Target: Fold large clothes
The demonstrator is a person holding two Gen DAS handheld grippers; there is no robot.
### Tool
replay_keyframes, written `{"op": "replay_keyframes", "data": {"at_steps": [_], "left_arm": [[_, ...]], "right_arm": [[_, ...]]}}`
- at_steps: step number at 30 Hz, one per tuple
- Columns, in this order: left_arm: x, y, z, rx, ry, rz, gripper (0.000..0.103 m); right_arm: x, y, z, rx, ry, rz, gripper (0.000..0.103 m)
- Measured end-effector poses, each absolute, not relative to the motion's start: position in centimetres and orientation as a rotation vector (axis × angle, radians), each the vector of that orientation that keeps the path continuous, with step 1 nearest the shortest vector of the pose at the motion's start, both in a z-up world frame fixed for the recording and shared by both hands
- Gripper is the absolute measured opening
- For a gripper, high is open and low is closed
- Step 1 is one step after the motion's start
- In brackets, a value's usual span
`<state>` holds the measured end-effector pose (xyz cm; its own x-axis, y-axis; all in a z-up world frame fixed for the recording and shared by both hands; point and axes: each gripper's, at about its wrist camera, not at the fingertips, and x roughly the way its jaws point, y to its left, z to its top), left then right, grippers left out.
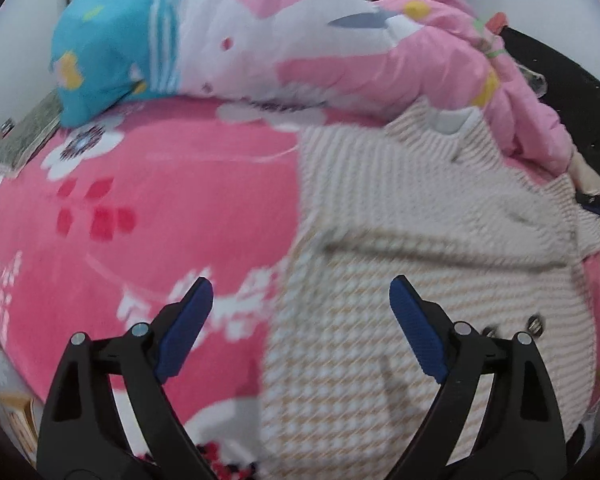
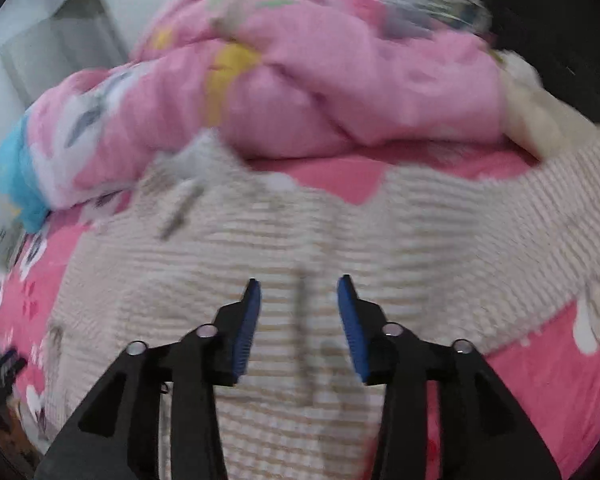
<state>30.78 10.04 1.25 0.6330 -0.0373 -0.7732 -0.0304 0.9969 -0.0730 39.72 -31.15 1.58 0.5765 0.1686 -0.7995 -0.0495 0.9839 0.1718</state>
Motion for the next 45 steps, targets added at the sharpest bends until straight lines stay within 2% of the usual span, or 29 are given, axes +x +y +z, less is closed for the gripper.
{"op": "replay_keyframes", "data": {"at_steps": [4,8,13,16,20,25,30,31,32,34,37,40,43,45], "left_arm": [[34.4,7.2,1.3,-0.137,0.866,-0.106,0.087],[38.5,5.0,-0.4,-0.117,0.872,-0.118,0.087],[42.4,5.8,-5.7,-0.091,1.044,-0.047,0.087],[41.8,5.2,-5.8,-0.017,1.006,-0.054,0.087],[41.6,5.5,-5.9,-0.033,1.004,-0.053,0.088],[41.8,6.0,-5.9,-0.054,1.008,-0.08,0.088],[41.6,6.4,-5.8,-0.053,0.998,-0.121,0.088],[41.6,6.4,-5.8,-0.05,0.997,-0.123,0.088],[41.6,6.4,-5.9,-0.051,0.996,-0.126,0.088],[41.6,6.4,-5.9,-0.054,0.993,-0.126,0.088],[41.4,6.5,-5.7,-0.057,0.988,-0.125,0.088],[40.8,6.0,-4.2,-0.042,0.963,-0.109,0.088],[40.1,4.7,-2.0,-0.048,0.912,-0.145,0.088],[40.1,3.0,-1.0,-0.052,0.906,-0.183,0.088]], "right_arm": [[41.0,-26.3,-1.6,0.012,0.986,0.175,0.043],[41.8,-26.4,-6.3,-0.005,1.084,0.146,0.043],[40.7,-26.9,-4.5,-0.009,1.126,0.115,0.043],[40.4,-27.1,-1.9,-0.009,1.072,0.119,0.043],[42.0,-22.5,0.2,0.001,1.004,0.261,0.043],[43.1,-17.2,-3.9,-0.101,1.079,0.417,0.043],[40.6,-24.6,-5.1,-0.009,1.084,0.403,0.043],[39.8,-26.0,-4.9,-0.034,1.083,0.367,0.037],[39.0,-27.1,-4.7,-0.05,1.087,0.366,0.025],[38.2,-28.9,-4.1,-0.043,1.114,0.365,0.023],[37.0,-29.6,-2.2,-0.119,1.102,0.25,0.042],[35.9,-29.4,0.1,-0.051,1.052,0.289,0.043],[35.9,-27.6,0.2,-0.06,1.012,0.285,0.055],[36.3,-26.6,-2.2,-0.094,1.065,0.237,0.059]]}}
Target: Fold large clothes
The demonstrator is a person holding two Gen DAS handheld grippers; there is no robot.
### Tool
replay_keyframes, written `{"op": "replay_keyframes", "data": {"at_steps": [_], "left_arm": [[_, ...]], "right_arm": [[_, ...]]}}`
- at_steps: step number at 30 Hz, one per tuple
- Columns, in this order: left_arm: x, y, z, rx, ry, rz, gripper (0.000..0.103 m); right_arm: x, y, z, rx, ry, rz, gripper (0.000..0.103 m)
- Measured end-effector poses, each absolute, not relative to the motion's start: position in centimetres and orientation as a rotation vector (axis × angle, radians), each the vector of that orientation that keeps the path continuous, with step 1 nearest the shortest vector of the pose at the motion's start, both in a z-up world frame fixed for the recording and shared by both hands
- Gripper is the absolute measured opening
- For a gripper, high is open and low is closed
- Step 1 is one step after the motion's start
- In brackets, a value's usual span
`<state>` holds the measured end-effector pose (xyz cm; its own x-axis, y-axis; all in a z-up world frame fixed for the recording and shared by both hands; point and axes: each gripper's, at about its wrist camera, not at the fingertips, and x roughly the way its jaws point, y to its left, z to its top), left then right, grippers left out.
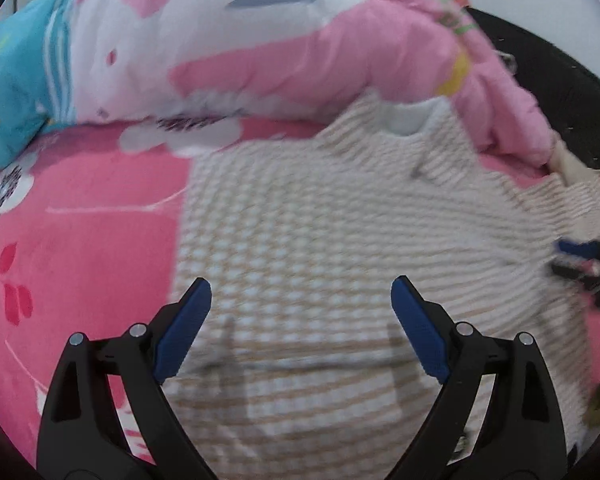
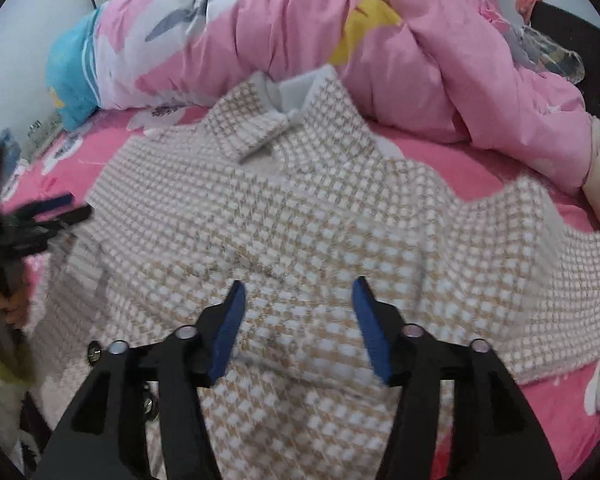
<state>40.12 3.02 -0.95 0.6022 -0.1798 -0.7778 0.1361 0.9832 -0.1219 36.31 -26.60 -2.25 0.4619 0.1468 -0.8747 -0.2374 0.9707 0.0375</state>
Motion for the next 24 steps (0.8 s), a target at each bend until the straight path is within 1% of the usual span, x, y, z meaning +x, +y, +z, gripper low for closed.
{"op": "replay_keyframes", "data": {"at_steps": [1,3,4,7,10,12,18,24], "left_arm": [[40.3,2.2,-0.8,-0.053,0.915,-0.201,0.088],[40.9,0.3,-1.0,-0.061,0.953,-0.24,0.089],[41.4,-0.7,-1.5,-0.067,0.985,-0.258,0.09],[42.6,-3.0,-4.0,-0.037,1.077,-0.243,0.09],[42.7,-3.5,-5.1,-0.017,1.069,-0.206,0.093],[42.5,-3.5,-5.1,-0.03,1.054,-0.211,0.095],[41.9,-3.7,-5.4,-0.003,1.046,-0.212,0.095],[42.2,-4.2,-5.4,0.011,1.038,-0.202,0.095]], "right_arm": [[36.8,-26.2,-3.9,-0.11,1.109,0.209,0.059],[36.8,-25.5,-5.2,-0.121,1.089,0.187,0.06],[36.3,-25.4,-4.7,-0.132,1.068,0.179,0.06],[35.0,-26.5,-2.9,-0.078,1.056,0.195,0.06],[33.6,-29.4,-1.1,-0.034,1.03,0.155,0.061],[32.7,-33.0,0.3,0.041,1.017,0.12,0.061],[33.4,-45.2,3.5,0.224,0.977,-0.081,0.061],[35.1,-58.4,4.5,0.39,0.936,-0.335,0.062]]}}
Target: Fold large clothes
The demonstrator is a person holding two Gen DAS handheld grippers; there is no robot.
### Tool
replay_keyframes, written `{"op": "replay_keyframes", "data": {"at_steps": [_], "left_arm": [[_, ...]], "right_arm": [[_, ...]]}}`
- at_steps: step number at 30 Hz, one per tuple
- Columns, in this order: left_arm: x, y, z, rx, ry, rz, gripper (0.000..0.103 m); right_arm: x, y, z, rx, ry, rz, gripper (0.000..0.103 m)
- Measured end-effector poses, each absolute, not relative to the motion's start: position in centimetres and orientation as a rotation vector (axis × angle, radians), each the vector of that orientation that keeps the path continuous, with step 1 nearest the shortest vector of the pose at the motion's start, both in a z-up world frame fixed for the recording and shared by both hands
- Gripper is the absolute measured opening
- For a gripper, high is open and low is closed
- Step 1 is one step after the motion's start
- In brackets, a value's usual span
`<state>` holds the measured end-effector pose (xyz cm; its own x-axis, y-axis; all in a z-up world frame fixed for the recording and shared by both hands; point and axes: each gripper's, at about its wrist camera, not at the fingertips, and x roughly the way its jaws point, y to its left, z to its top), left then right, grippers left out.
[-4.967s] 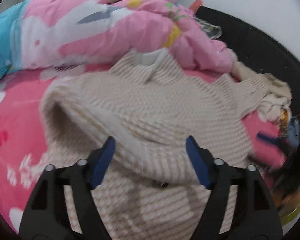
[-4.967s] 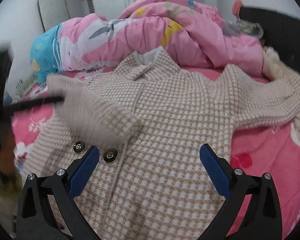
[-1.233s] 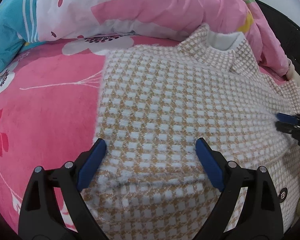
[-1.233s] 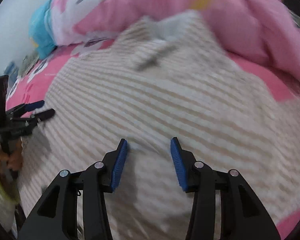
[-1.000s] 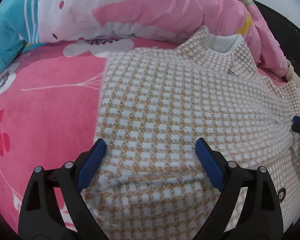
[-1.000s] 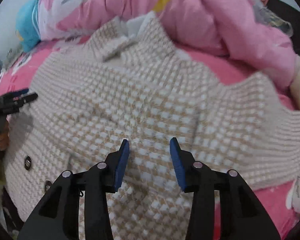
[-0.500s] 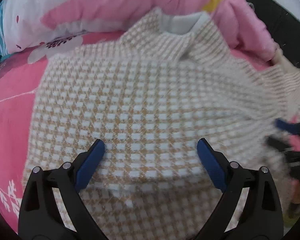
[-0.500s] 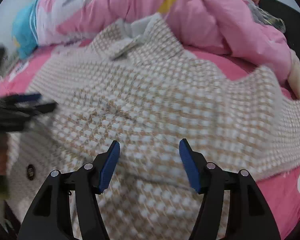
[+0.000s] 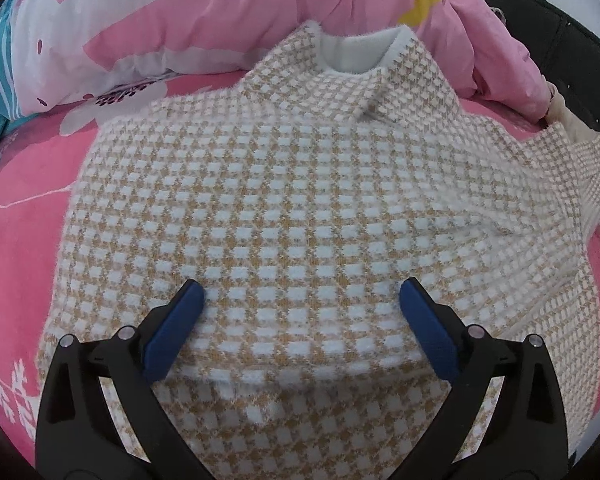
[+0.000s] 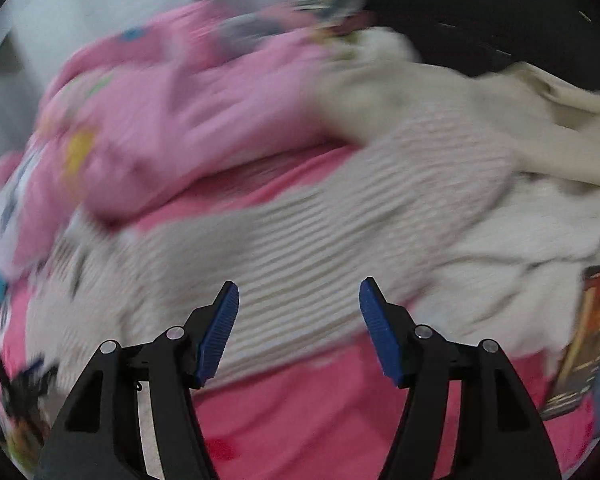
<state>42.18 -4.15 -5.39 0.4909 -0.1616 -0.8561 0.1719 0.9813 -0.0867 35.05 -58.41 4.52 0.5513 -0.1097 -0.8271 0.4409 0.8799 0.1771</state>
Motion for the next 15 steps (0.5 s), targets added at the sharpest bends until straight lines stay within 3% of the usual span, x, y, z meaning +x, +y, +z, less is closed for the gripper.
{"op": "replay_keyframes", "data": {"at_steps": [10,15], "left_arm": [[42.2,-4.2,-5.5,0.025,1.037,-0.209,0.095],[42.4,-4.0,-5.6,0.015,1.045,-0.223,0.095]], "right_arm": [[36.0,-69.1,2.5,0.65,0.892,-0.48,0.061],[37.0,-70.5,0.6,0.677,0.896,-0.501,0.048]]}}
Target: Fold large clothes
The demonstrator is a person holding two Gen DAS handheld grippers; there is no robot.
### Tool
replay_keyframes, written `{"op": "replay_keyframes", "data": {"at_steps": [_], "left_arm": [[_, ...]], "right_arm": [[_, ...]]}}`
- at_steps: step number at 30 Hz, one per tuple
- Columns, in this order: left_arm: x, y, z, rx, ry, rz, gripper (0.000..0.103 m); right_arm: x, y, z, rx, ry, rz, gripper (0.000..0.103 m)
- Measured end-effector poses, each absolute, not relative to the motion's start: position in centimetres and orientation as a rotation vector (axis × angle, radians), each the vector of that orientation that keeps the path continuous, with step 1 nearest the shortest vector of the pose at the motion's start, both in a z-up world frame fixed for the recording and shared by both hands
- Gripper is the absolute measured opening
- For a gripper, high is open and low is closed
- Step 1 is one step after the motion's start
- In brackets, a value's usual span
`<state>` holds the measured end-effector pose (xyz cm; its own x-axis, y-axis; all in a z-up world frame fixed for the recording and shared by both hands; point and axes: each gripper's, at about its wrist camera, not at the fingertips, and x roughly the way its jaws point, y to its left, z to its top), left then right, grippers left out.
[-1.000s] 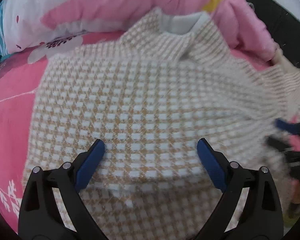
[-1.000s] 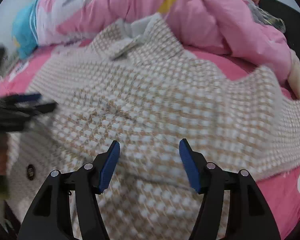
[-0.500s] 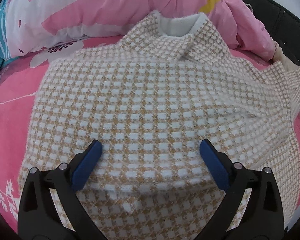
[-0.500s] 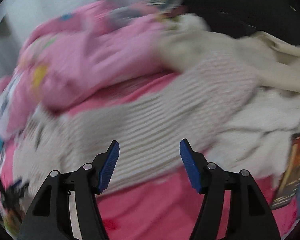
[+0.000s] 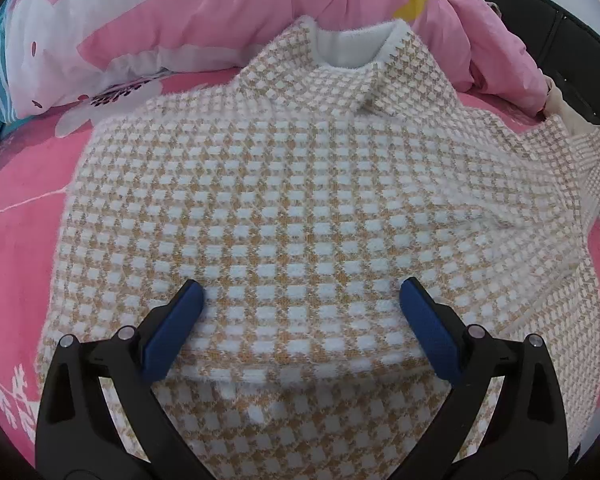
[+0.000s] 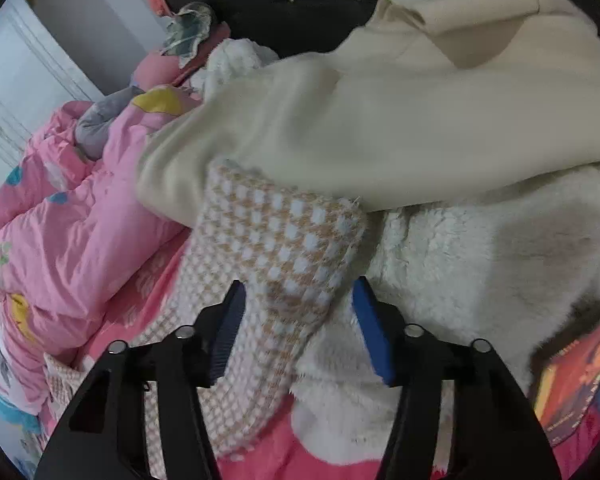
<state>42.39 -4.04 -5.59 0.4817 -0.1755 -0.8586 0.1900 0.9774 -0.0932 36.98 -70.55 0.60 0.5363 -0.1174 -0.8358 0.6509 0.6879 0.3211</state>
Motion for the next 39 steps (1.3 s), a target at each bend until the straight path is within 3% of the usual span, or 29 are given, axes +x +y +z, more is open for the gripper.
{"op": "replay_keyframes", "data": {"at_steps": [5,8,18,29,39], "left_arm": [[42.4,-4.1,-5.6,0.016,1.045,-0.223,0.095],[42.4,-4.1,-5.5,0.017,1.043,-0.222,0.095],[41.7,-3.9,-4.6,0.045,1.017,-0.202,0.095],[39.7,2.0,-2.4,-0.018,0.979,-0.137,0.095],[35.7,8.7,0.0,-0.12,0.912,-0.12,0.095]], "right_arm": [[37.2,-70.4,0.0,0.656,0.873,-0.528,0.028],[37.2,-68.2,1.4,0.535,0.854,-0.541,0.023],[37.3,-57.4,9.5,0.134,0.79,-0.497,0.019],[36.4,-44.5,18.7,0.037,0.688,-0.334,0.018],[36.9,-24.3,22.9,-0.049,0.608,0.034,0.018]]}}
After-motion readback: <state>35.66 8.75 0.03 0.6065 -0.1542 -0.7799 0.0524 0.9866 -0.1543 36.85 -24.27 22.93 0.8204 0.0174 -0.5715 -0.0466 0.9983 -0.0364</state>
